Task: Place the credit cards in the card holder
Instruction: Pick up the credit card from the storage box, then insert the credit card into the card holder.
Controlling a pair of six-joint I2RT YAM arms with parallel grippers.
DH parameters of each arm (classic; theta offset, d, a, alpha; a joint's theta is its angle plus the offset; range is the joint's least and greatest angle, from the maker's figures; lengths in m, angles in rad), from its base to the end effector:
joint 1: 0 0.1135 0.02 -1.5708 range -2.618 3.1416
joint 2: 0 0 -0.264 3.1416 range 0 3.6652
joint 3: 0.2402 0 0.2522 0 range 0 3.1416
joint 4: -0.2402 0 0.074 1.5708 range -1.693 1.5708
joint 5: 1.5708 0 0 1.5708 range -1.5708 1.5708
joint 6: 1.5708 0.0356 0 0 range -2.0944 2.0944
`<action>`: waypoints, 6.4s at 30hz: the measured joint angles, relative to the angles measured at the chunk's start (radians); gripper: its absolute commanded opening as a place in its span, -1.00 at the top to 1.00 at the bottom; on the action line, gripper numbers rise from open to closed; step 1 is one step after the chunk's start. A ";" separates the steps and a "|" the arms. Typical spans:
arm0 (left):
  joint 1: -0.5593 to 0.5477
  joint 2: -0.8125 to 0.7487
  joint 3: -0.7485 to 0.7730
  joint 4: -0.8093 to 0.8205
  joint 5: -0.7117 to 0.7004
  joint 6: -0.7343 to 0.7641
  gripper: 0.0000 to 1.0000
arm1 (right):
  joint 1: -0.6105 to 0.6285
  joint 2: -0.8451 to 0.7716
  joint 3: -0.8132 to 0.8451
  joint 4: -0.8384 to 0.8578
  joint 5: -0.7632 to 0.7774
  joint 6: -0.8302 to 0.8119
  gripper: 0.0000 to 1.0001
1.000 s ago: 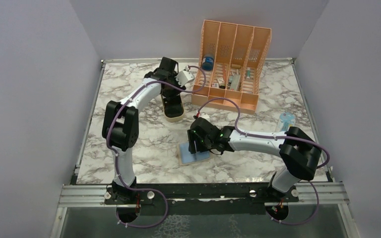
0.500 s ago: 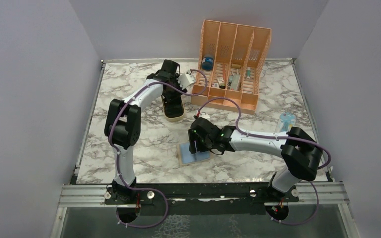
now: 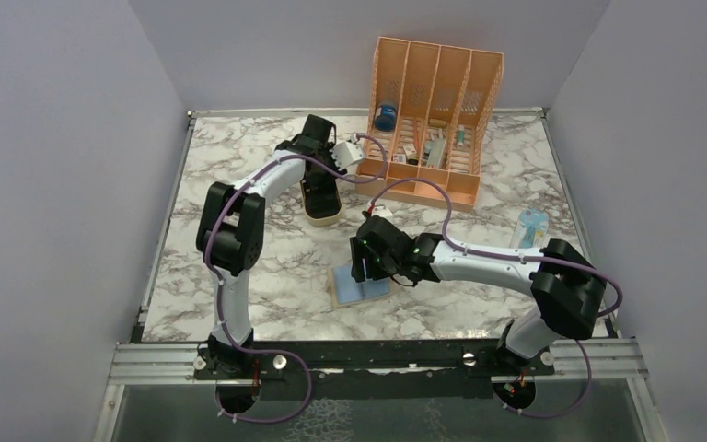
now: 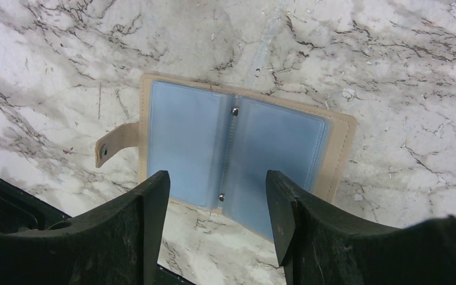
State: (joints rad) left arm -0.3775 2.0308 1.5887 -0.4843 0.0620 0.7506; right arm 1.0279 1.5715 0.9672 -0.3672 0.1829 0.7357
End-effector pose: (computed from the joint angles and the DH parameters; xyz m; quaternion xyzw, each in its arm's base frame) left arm 0.4176 -0.1680 0.2119 0.5152 0.7960 0.0298 0.3165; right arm 0.1695 0.2684 0.1977 -0.1118 0.9452 0.1714 0.2542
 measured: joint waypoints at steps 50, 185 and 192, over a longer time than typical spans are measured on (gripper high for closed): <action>-0.057 -0.051 0.038 -0.112 -0.064 -0.124 1.00 | 0.000 -0.136 -0.075 -0.002 0.011 0.001 -0.21; -0.222 -0.719 -1.206 0.700 0.257 -1.752 1.00 | -0.143 -0.113 -0.289 0.121 -0.174 -0.021 0.62; -0.237 -0.719 -1.208 0.713 0.225 -1.754 1.00 | -0.143 -0.119 -0.304 0.144 -0.174 -0.006 0.62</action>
State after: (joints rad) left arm -0.6144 1.3113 0.3805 0.2291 0.2874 -1.0031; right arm 0.8845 1.4525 0.6636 -0.2230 0.0090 0.7292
